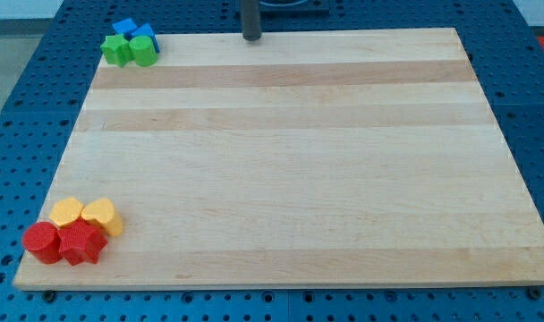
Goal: Separate the red circle and yellow heart together from the group of blocks
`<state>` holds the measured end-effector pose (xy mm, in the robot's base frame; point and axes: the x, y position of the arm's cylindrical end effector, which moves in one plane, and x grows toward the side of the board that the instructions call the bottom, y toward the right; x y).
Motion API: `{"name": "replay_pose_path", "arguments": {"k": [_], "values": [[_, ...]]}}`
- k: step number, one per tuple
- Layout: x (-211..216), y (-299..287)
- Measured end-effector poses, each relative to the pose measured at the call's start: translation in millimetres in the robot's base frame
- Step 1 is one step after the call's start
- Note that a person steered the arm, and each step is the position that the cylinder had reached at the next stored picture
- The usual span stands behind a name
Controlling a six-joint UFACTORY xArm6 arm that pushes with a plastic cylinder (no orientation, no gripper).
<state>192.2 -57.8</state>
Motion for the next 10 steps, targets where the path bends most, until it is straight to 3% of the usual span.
{"name": "replay_pose_path", "arguments": {"k": [1,3,4,5,7,9,10], "values": [[9,-14],[228,62],[338,36],[402,-50],[426,-95],[424,-232],[421,-246]]}}
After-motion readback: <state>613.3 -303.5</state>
